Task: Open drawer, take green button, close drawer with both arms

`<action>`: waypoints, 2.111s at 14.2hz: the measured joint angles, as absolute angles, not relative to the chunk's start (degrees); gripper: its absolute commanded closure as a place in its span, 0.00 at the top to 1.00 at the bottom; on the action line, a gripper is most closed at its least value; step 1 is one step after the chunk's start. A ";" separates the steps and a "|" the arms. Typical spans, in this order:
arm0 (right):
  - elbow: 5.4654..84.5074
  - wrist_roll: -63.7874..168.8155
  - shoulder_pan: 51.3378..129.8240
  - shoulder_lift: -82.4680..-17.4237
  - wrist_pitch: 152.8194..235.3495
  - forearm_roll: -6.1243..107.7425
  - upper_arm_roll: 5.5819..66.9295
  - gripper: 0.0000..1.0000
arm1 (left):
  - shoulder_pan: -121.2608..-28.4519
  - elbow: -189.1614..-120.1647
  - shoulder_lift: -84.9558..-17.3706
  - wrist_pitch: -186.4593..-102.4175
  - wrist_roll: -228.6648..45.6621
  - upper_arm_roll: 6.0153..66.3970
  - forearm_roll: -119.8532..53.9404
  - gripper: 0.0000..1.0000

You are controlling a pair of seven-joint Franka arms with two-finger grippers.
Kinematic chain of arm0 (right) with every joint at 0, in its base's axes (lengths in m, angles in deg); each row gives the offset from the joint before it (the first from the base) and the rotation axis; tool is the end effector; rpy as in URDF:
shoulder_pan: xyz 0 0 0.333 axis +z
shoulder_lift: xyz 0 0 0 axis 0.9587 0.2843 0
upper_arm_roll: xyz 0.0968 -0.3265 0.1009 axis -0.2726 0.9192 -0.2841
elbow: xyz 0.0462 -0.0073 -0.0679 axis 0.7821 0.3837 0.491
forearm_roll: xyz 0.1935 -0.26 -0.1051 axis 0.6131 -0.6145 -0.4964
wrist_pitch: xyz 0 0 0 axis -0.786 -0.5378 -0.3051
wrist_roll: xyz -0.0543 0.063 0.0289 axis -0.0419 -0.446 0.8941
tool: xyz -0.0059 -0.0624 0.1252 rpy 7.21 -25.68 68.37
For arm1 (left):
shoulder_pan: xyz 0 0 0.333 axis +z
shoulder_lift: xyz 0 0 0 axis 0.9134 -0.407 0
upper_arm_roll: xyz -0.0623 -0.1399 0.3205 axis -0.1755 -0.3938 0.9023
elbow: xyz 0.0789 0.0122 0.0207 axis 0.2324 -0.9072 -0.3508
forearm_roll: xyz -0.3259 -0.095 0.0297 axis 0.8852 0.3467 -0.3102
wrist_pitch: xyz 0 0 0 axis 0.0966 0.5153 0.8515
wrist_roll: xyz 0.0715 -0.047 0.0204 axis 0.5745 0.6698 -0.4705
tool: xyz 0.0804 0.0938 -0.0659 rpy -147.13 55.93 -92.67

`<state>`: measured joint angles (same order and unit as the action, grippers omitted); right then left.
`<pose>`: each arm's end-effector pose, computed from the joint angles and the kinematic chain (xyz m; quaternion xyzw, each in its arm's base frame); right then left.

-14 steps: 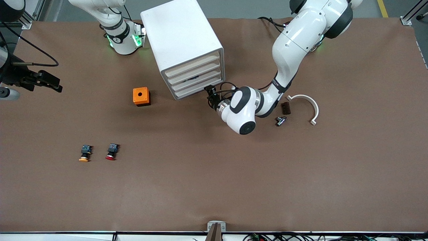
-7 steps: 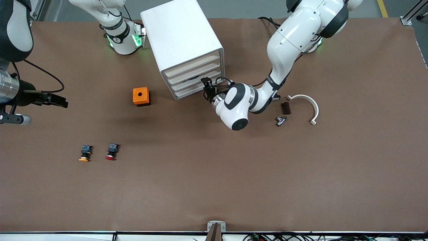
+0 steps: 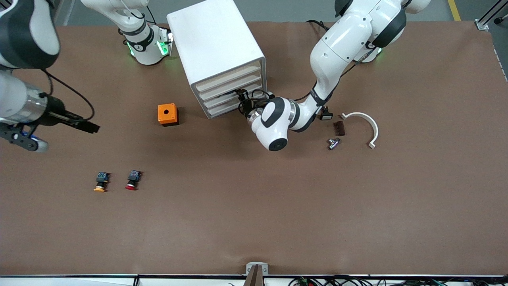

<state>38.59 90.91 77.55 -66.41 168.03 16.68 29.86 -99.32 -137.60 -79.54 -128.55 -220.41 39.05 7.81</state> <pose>0.5247 0.0524 0.5492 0.9650 -0.2456 -0.0918 0.0050 0.3925 -0.5303 0.1913 -0.4439 -0.7114 0.4673 0.2802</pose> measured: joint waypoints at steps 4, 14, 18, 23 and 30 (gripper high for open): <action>41.06 107.20 86.09 -66.18 172.29 17.86 29.52 1.00 | -98.27 -136.92 -79.53 -127.88 -220.53 39.43 7.98 0.00; 49.39 144.94 106.28 -62.15 190.43 18.25 29.37 1.00 | -93.31 -132.62 -79.50 -127.50 -213.23 44.47 7.96 0.37; 49.46 155.30 112.95 -58.10 194.15 17.29 29.41 1.00 | -92.85 -132.38 -79.51 -131.42 -211.48 45.18 7.96 1.00; 49.49 162.81 117.14 -54.21 196.35 14.46 29.49 1.00 | -90.32 -131.07 -78.34 -131.67 -210.45 46.54 4.20 1.00; 49.44 166.51 119.53 -49.10 200.99 13.66 29.57 1.00 | -83.95 -126.72 -74.65 -126.04 -200.91 46.86 -3.55 1.00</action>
<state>49.44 166.51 119.53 -49.10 200.99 13.66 29.57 -83.95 -126.72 -74.65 -126.04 -200.91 46.86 -3.55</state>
